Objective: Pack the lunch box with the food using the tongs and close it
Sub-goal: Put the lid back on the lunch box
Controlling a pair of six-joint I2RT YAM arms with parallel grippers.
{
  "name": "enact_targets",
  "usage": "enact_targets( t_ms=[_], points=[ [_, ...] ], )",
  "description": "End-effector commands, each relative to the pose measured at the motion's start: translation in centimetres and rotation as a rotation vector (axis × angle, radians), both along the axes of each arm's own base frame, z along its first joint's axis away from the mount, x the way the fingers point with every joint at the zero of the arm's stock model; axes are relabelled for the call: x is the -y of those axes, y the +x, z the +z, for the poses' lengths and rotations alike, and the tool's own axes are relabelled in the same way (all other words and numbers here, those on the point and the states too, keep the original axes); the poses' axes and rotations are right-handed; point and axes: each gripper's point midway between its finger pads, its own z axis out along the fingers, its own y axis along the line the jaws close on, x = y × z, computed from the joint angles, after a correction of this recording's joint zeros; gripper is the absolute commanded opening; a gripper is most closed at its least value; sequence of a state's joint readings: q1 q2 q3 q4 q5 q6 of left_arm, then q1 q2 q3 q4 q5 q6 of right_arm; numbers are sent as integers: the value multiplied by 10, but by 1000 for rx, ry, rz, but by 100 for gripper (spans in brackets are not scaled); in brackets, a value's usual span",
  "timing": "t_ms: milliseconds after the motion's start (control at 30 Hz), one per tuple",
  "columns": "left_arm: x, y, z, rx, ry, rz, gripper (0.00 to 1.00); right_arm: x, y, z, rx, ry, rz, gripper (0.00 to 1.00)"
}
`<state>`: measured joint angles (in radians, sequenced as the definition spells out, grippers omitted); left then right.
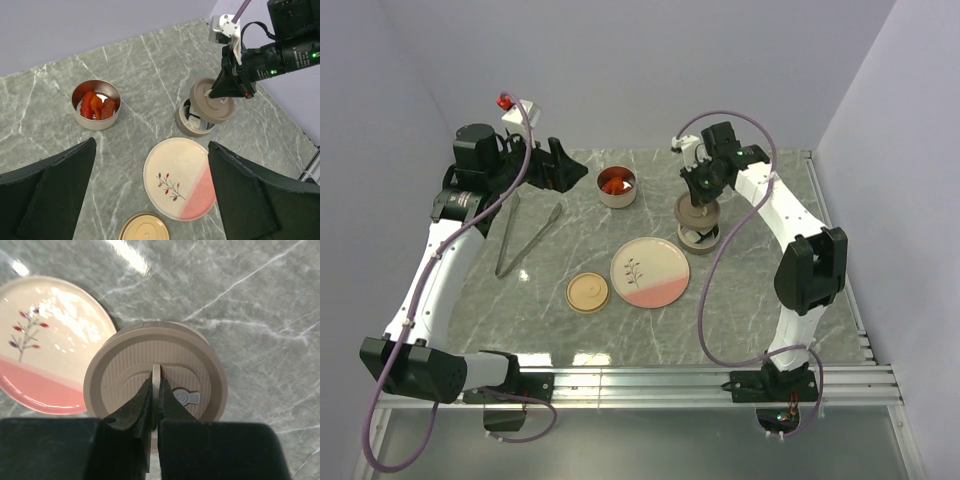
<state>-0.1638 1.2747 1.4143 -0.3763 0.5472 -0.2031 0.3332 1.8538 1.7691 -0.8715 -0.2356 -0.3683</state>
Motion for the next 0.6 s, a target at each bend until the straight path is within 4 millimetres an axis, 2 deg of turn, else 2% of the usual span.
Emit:
enact_targets(
  t_ms=[0, 233, 367, 567],
  points=[
    [-7, 4, -3, 13, 21, 27, 99, 10, 10, -12, 35, -36, 35, 0],
    [-8, 2, -9, 13, 22, 31, 99, 14, 12, -36, 11, -47, 109, 0],
    [-7, 2, -6, 24, 26, 19, 99, 11, 14, -41, 33, -49, 180, 0],
    [-4, 1, -7, 27, 28, -2, 99, 16, 20, -49, 88, -127, 309, 0]
  ],
)
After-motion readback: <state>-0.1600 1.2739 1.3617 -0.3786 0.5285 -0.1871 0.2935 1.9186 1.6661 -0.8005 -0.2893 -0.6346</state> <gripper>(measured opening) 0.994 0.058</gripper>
